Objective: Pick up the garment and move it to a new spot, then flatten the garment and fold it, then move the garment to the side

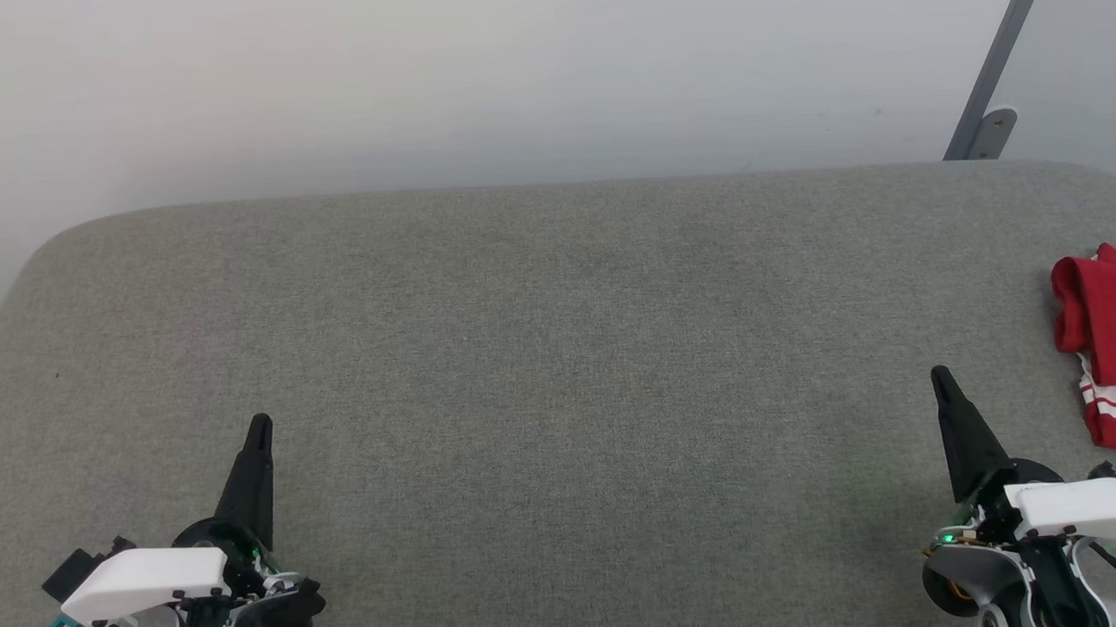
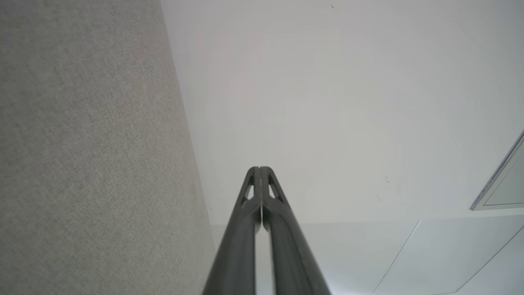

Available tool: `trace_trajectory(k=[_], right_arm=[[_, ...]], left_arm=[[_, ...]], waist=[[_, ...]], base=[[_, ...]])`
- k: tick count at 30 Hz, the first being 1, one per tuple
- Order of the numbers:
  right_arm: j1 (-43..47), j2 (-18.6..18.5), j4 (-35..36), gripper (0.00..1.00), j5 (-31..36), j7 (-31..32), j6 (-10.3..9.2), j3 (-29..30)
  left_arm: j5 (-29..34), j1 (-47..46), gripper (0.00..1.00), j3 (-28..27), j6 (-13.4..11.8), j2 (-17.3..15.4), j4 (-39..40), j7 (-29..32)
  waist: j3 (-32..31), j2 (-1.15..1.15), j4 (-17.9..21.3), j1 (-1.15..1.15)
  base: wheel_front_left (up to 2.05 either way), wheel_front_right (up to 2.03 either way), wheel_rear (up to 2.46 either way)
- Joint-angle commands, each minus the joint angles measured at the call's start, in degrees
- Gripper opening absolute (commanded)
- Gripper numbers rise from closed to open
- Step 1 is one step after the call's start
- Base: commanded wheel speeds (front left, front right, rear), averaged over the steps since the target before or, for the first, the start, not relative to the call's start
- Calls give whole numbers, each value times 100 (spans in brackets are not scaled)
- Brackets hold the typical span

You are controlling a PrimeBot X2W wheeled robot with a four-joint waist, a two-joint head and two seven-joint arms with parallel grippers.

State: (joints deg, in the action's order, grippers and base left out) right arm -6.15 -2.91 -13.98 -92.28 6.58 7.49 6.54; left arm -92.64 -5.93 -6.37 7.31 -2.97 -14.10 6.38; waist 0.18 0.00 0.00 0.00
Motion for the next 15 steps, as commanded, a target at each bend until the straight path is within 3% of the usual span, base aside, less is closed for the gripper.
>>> trace_trajectory(k=[1,15], right_arm=[[-28,10,-15,0,-23,14,0,0],[-27,10,-15,0,-23,14,0,-1]], left_arm=[[23,-70,0,-14,32,6,2,27],[28,-71,0,-18,33,8,2,32]], waist=[[0,0,0,0],[0,0,0,0]], base=[[0,0,0],[0,0,0]])
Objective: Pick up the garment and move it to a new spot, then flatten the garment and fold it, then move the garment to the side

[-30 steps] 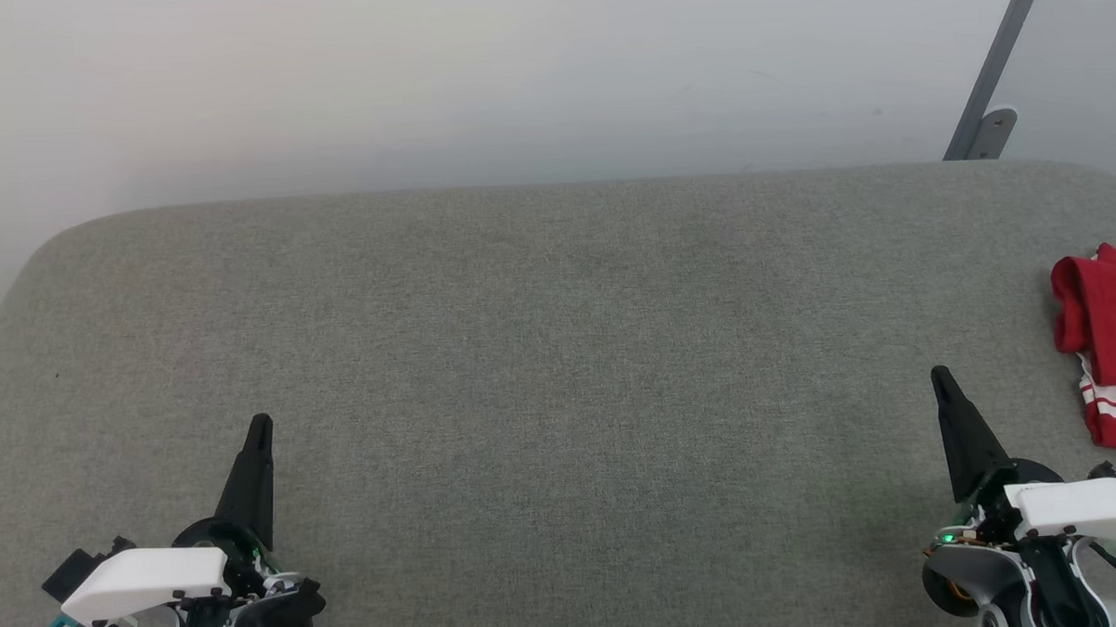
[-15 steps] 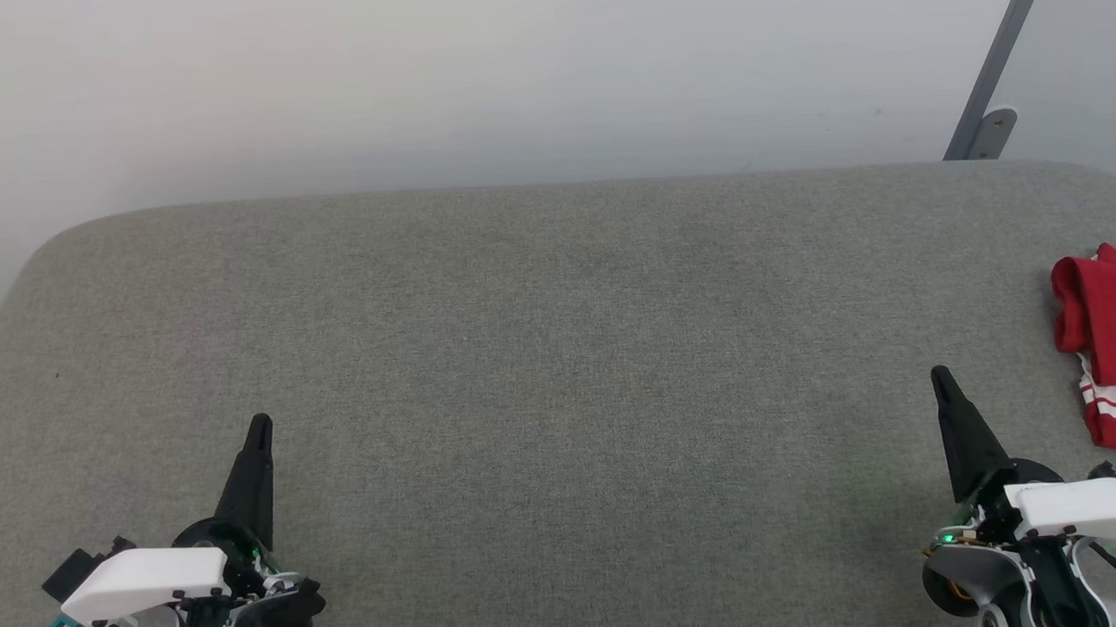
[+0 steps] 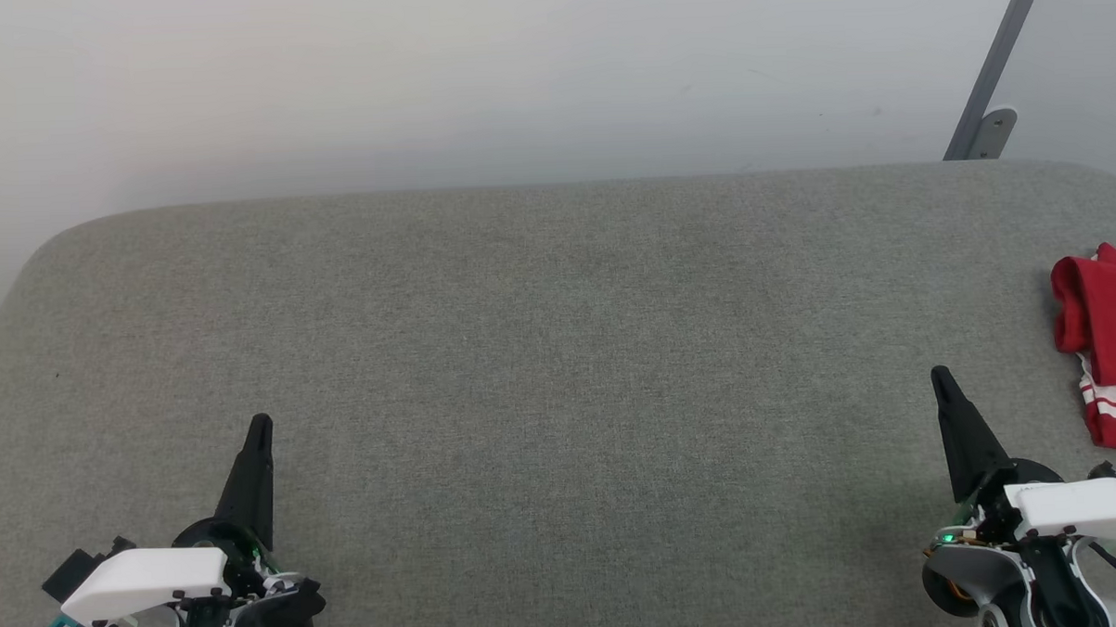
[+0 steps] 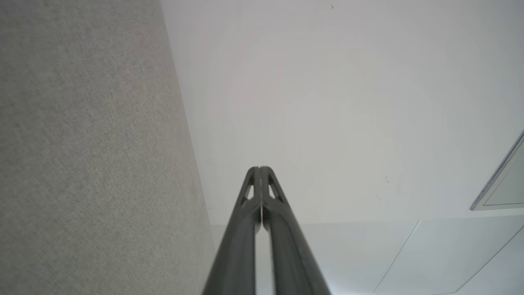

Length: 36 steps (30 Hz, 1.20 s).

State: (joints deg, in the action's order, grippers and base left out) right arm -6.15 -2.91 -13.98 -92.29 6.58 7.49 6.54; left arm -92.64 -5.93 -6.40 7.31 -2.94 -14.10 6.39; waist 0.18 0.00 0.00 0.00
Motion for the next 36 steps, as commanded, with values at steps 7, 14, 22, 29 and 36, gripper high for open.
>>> trace_trajectory(k=[7,14,22,29,36], right_arm=[[-27,10,-15,0,-22,13,0,-1],[-27,10,-15,0,-22,13,0,-1],[-27,10,-15,0,-22,13,0,-2],[-27,10,-15,0,-22,12,0,-2],[-27,10,-15,0,-23,12,0,-1]], left_arm=[[30,-71,0,-17,33,5,2,24],[31,-71,0,-19,33,5,2,26],[30,-72,0,-19,33,6,2,27],[32,-72,0,-21,33,6,2,28],[33,-72,0,-22,33,7,2,29]], waist=[[0,0,0,0],[0,0,0,0],[0,0,0,0],[0,0,0,0],[0,0,0,0]], base=[[0,0,0],[0,0,0],[0,0,0],[0,0,0],[0,0,0]])
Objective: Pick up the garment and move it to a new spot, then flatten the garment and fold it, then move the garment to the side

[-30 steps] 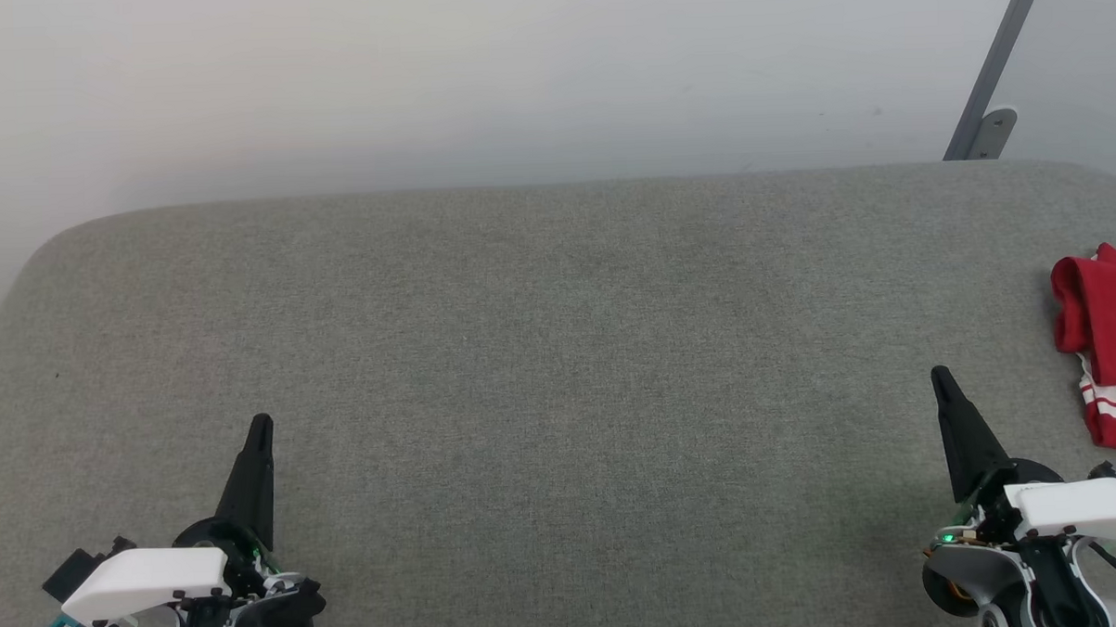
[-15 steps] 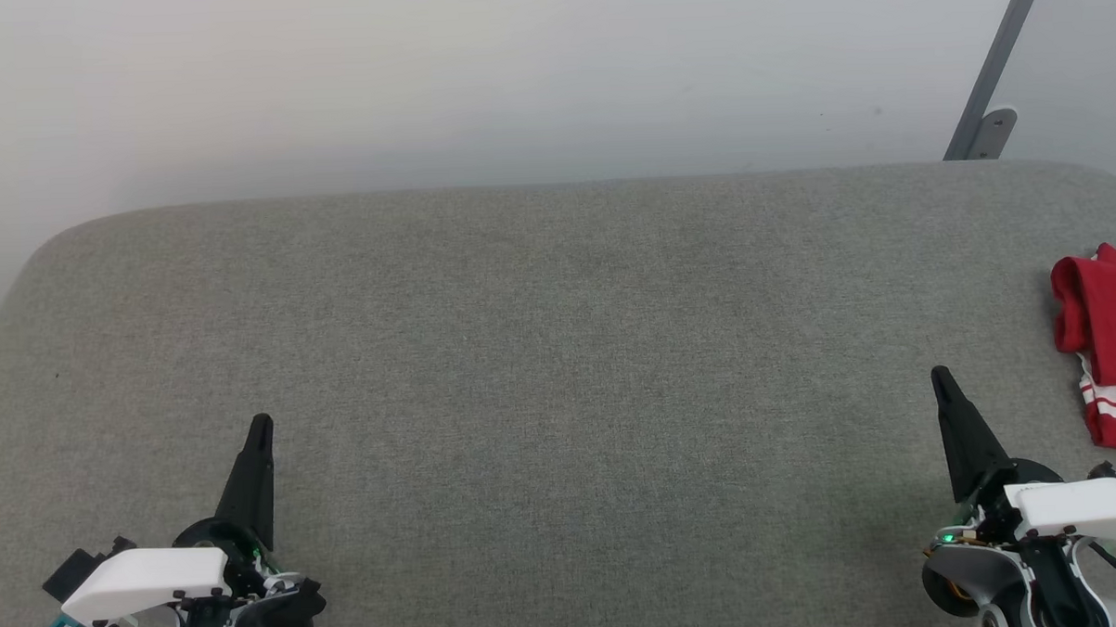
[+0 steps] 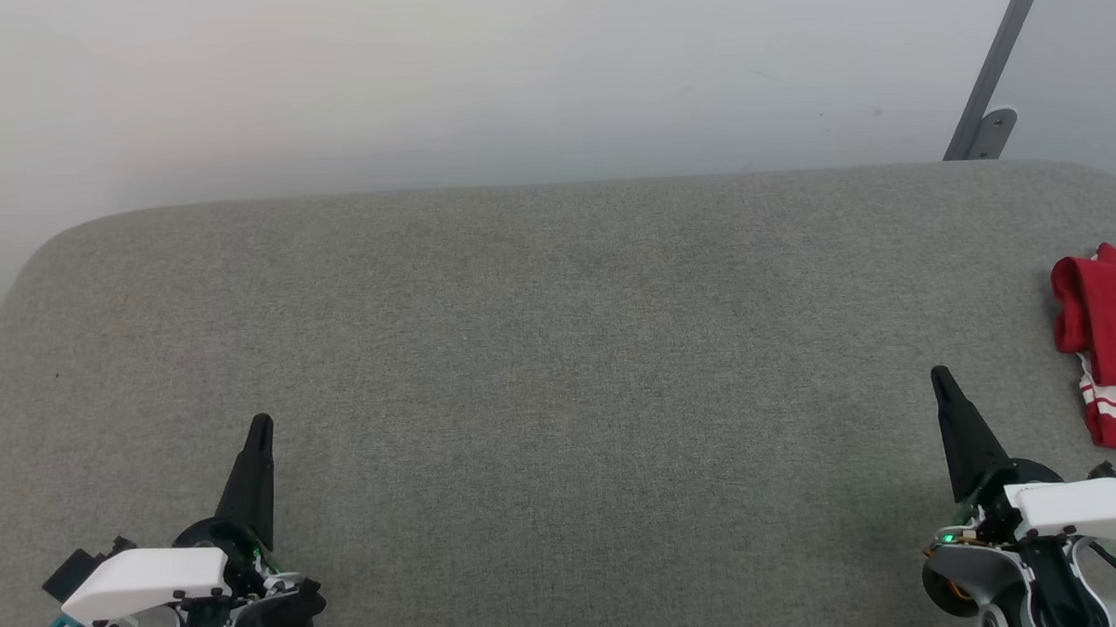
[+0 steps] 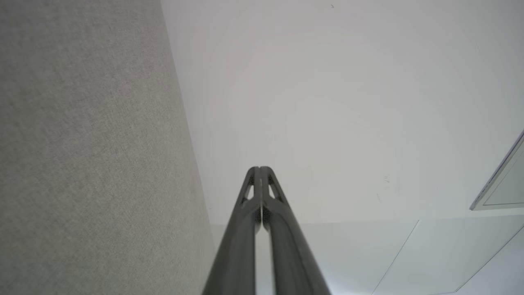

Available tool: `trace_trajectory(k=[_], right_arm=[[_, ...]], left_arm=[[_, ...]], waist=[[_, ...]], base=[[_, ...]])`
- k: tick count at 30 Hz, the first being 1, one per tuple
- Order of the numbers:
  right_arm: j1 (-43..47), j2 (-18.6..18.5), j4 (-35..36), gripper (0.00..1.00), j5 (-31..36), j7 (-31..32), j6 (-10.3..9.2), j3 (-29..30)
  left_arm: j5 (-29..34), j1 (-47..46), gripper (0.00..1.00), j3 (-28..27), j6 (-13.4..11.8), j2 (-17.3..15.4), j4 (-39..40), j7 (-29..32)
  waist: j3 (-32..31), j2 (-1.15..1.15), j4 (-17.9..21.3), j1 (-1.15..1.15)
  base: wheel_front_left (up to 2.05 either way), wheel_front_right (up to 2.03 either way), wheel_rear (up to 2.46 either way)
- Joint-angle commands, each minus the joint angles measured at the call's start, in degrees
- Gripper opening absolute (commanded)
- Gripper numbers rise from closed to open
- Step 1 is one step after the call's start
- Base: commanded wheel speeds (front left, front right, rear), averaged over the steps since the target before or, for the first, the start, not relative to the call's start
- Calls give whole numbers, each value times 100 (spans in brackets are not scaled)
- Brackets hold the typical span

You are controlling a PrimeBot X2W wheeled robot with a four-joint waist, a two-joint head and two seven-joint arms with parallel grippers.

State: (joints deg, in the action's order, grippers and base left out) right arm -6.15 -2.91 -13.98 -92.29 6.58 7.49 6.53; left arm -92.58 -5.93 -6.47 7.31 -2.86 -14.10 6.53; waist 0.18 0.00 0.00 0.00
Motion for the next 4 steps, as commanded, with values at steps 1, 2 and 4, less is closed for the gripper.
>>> trace_trajectory(k=[1,2,4], right_arm=[[-27,10,-15,0,-23,12,0,0],[-27,10,-15,0,-23,12,0,0],[-27,10,-15,0,-23,12,0,0]], left_arm=[[27,-72,0,-15,33,-1,2,15],[27,-72,0,-16,33,-1,2,15],[27,-72,0,-16,33,-1,2,16]], waist=[[0,0,0,0],[0,0,0,0],[0,0,0,0]], base=[[0,0,0],[0,0,0],[0,0,0]])
